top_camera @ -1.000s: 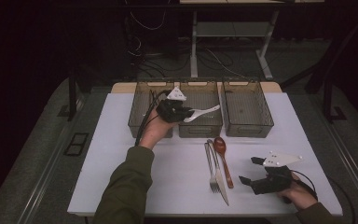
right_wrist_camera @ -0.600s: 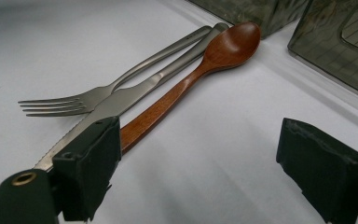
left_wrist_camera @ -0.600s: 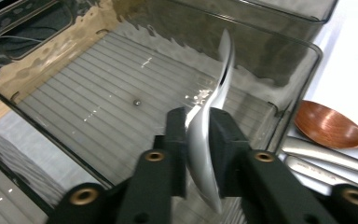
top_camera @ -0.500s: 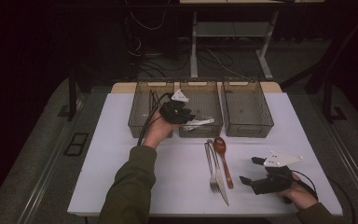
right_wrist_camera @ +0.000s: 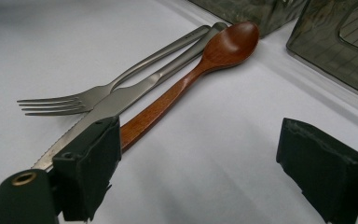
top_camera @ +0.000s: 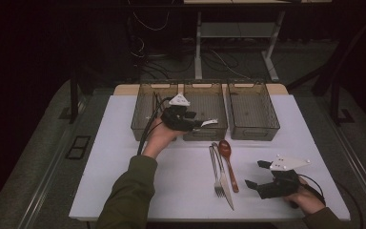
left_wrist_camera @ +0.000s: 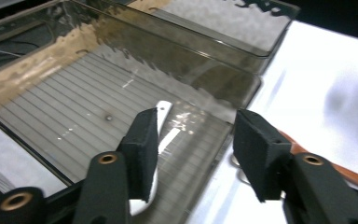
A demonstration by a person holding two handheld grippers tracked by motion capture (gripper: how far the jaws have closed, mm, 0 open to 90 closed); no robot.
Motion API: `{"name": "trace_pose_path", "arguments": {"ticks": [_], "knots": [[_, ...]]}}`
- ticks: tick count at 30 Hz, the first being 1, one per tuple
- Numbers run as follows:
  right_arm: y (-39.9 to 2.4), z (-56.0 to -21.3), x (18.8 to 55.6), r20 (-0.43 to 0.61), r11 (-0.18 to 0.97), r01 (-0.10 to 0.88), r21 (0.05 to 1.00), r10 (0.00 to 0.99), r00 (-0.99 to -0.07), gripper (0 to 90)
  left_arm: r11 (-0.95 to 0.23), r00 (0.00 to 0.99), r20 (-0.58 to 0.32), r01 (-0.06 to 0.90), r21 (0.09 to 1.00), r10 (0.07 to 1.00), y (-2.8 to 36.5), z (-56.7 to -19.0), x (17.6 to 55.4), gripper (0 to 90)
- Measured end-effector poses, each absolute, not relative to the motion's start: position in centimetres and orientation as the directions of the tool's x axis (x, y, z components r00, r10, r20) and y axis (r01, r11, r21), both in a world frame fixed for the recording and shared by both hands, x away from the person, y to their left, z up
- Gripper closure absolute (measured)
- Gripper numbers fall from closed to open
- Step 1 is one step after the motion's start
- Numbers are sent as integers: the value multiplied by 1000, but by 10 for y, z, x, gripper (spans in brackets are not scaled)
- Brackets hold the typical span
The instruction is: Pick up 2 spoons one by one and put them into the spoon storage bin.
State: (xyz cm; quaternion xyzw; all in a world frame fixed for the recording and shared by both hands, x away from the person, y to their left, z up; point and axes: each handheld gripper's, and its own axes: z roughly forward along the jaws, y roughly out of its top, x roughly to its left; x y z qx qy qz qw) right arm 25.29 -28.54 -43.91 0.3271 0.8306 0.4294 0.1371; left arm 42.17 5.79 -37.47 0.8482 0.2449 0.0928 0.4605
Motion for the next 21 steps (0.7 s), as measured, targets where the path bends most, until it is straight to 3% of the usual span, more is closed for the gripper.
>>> {"name": "trace_pose_path", "arguments": {"ticks": [21], "knots": [[-285, -439, 253, 58, 420, 436, 796, 664, -746, 137, -391, 854, -110, 343, 854, 509, 93, -383, 354, 299]]}}
